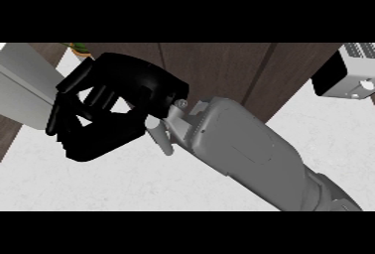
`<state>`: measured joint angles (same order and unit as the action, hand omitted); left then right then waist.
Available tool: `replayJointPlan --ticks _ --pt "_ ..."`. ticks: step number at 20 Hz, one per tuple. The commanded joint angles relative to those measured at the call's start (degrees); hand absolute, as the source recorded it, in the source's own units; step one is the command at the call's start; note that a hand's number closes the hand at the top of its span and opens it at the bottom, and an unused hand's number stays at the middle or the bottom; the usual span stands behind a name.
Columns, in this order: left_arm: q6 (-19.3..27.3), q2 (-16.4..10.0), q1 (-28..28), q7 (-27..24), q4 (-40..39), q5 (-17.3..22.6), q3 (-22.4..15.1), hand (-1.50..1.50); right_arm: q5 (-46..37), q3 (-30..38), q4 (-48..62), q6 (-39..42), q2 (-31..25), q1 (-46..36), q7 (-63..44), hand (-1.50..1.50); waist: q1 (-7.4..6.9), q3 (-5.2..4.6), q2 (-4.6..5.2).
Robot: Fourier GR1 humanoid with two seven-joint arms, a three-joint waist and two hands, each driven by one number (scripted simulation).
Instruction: Pick up the wine, place it into the cabinet and close the cabinet
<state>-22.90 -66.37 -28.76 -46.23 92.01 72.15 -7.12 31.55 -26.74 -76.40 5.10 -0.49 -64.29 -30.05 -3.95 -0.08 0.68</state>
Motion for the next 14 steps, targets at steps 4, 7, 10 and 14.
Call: replayJointPlan --ticks 4,7,10,14 --pt "-5.74 0.78 -1.12 0.02 -1.22 0.01 3.43 -1.50 8.12 -0.58 13.07 16.00 0.47 -3.31 -2.25 1.50 0.95 0.01 -0.29" --pt "-7.92 2.96 -1.91 0.65 -4.08 -0.01 4.59 -1.50 10.69 2.41 18.64 19.63 0.48 -3.75 -1.06 1.50 1.39 0.00 -0.28" --pt "-9.16 2.96 -2.75 1.17 -3.49 -1.54 6.68 -1.50 12.82 4.44 24.54 22.71 0.48 -5.55 1.91 1.50 0.75 0.02 -0.21" --pt "-6.59 5.22 -1.20 3.60 -2.42 -1.94 7.35 -1.50 15.93 4.45 30.18 26.23 0.49 -8.12 5.40 1.50 1.03 0.02 -0.14"
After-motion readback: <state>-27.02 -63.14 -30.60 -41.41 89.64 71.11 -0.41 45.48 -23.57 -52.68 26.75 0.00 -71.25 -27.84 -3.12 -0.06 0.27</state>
